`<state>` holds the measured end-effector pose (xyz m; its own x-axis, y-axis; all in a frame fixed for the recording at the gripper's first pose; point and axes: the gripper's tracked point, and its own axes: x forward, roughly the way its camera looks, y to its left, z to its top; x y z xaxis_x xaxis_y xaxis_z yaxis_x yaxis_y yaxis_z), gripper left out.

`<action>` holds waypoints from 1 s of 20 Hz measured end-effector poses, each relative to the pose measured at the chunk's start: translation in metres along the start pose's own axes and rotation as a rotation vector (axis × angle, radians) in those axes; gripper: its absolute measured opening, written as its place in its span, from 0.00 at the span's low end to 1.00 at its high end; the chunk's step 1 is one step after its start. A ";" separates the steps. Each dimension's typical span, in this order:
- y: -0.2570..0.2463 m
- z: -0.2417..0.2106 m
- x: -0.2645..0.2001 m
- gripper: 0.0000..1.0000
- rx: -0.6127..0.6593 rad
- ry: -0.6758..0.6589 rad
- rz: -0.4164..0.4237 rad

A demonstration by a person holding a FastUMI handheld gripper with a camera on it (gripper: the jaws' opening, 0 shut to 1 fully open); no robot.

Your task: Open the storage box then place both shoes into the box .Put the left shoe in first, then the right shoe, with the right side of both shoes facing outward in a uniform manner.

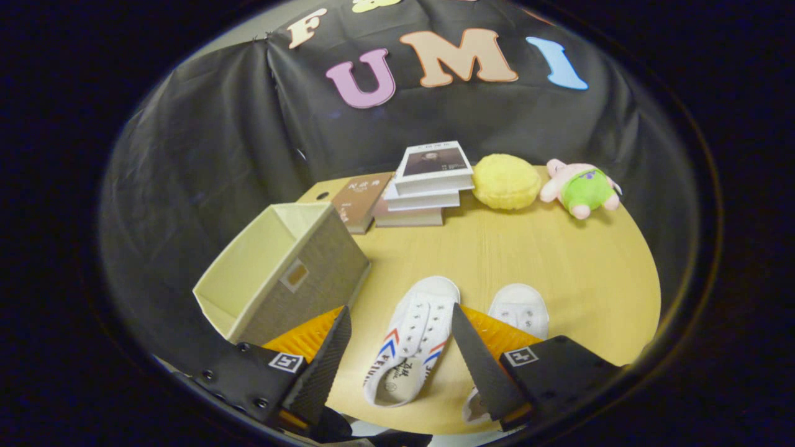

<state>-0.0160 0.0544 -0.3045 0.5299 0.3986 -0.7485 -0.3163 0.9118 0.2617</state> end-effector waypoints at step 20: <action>-0.018 -0.094 0.056 0.52 -0.003 0.309 0.022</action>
<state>-0.0544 0.0512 -0.4083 0.2586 0.3696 -0.8925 -0.3279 0.9027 0.2788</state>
